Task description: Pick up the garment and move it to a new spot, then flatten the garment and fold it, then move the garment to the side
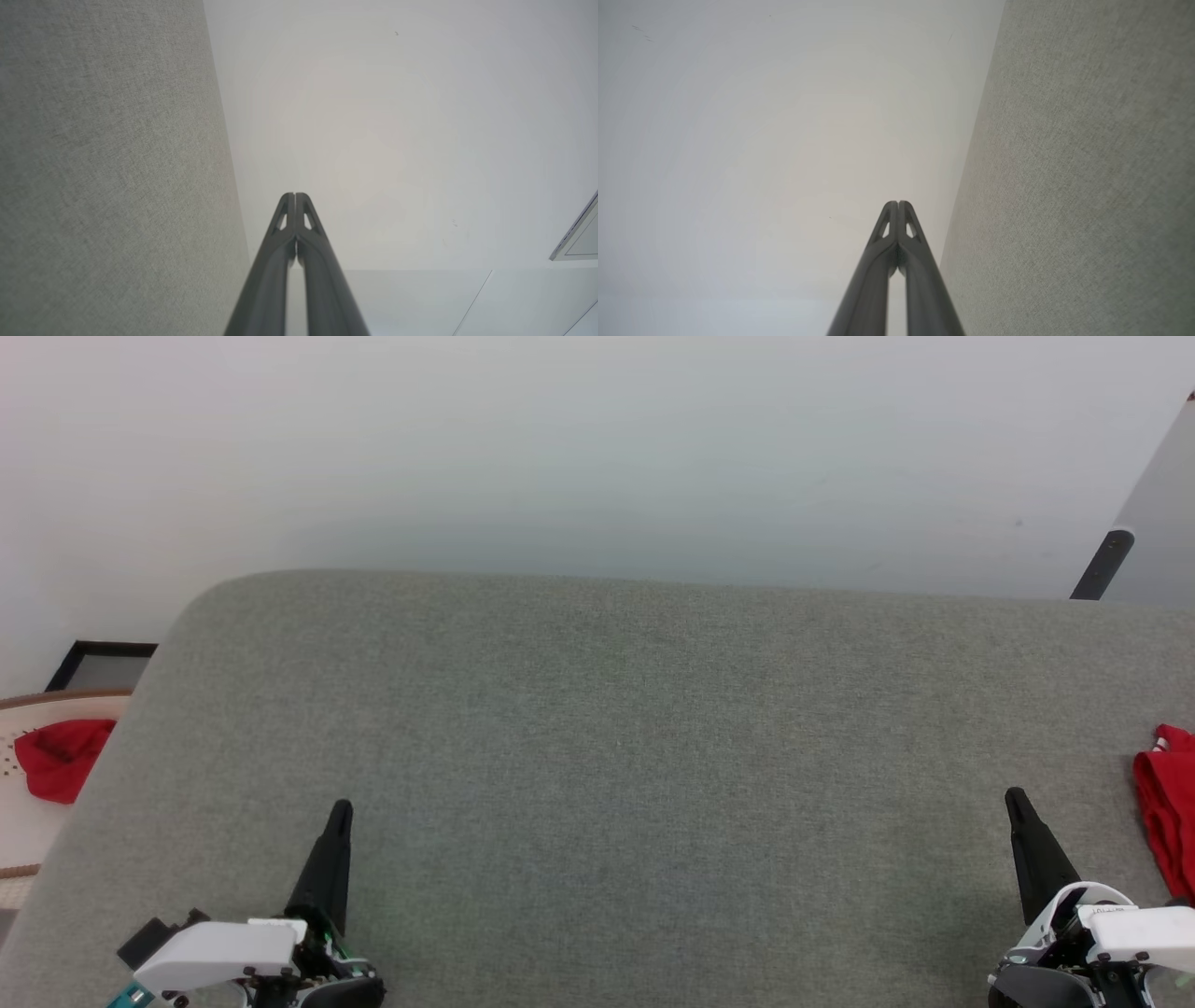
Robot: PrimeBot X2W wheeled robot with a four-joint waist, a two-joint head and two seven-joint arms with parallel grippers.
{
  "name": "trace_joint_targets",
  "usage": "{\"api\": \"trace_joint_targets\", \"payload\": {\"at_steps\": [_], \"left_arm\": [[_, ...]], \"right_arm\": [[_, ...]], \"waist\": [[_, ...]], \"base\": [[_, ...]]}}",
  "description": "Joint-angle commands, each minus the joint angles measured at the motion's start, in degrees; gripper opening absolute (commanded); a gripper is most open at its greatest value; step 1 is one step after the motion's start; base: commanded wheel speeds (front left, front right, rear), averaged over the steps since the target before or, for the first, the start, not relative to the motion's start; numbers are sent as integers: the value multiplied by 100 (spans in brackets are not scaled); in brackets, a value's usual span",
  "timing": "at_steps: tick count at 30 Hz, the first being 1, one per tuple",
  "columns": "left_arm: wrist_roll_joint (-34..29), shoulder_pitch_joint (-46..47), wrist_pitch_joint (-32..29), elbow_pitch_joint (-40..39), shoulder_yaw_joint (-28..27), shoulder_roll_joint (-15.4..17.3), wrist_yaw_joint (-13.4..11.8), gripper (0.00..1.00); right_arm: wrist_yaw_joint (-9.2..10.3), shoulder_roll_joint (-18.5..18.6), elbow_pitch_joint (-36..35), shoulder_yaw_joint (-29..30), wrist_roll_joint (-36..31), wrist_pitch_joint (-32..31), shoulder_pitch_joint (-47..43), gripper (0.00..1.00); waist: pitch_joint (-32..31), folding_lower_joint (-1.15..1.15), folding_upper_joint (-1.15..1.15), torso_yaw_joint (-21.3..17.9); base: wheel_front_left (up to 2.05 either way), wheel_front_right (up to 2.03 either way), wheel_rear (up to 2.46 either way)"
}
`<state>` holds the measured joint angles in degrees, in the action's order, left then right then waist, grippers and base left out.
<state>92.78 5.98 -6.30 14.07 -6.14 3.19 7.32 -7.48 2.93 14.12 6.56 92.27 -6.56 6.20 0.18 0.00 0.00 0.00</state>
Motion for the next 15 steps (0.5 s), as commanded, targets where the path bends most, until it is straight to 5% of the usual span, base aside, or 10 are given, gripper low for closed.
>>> {"api": "trace_joint_targets", "payload": {"at_steps": [1, 15], "left_arm": [[-17, 56, -11, 8, -14, -8, 30, 0], [-24, 57, -17, 8, -21, -14, 30, 0]], "right_arm": [[-2, -16, 1, -5, 26, -1, 17, 0], [-2, -16, 0, -5, 27, -1, 17, 0]], "waist": [[0, 0, 0, 0], [0, 0, 0, 0]], "base": [[0, 0, 0], [0, 0, 0]]}}
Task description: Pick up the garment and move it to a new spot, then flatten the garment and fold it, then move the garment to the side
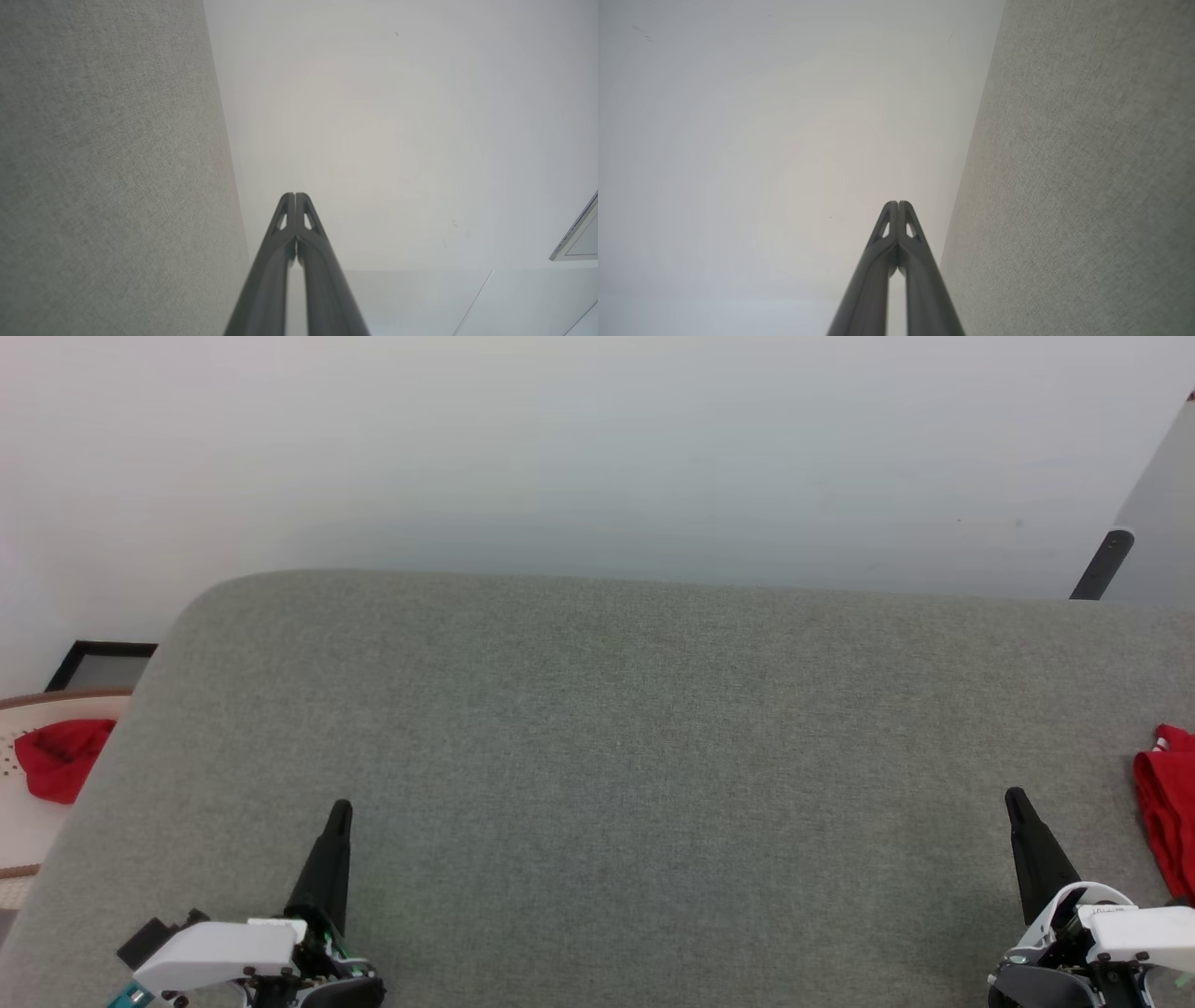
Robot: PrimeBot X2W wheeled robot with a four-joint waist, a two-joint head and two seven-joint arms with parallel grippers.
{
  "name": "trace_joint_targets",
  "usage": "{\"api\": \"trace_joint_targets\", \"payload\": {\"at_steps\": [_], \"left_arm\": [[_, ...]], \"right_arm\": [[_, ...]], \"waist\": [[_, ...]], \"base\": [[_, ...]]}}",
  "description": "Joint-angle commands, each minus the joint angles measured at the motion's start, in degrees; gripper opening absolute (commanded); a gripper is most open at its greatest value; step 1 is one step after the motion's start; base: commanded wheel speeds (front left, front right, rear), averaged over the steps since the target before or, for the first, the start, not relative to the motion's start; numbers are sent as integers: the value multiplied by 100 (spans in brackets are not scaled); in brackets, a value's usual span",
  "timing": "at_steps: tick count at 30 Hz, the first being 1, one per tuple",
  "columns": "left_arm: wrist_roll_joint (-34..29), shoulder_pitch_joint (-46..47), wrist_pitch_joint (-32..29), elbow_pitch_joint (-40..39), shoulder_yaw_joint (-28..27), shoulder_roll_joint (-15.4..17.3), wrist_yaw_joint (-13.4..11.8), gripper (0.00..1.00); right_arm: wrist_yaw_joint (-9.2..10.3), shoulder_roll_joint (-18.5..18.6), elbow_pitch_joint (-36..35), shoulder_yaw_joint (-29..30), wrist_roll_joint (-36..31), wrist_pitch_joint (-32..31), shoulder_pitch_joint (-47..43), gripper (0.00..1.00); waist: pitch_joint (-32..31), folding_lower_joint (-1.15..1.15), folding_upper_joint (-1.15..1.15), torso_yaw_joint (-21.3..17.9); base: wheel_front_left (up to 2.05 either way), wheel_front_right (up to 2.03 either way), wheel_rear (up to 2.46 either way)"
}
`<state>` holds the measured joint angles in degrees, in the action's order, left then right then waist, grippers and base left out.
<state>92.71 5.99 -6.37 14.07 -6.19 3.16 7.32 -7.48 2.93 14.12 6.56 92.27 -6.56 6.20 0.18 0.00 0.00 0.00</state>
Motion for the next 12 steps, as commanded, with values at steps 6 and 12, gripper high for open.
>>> {"api": "trace_joint_targets", "payload": {"at_steps": [6, 12], "left_arm": [[-20, 57, -14, 9, -17, -12, 30, 0], [-24, 57, -17, 9, -21, -13, 30, 0]], "right_arm": [[-2, -16, 0, -6, 27, -1, 17, 0], [-2, -16, 0, -5, 27, -1, 17, 0]], "waist": [[0, 0, 0, 0], [0, 0, 0, 0]], "base": [[0, 0, 0], [0, 0, 0]]}}
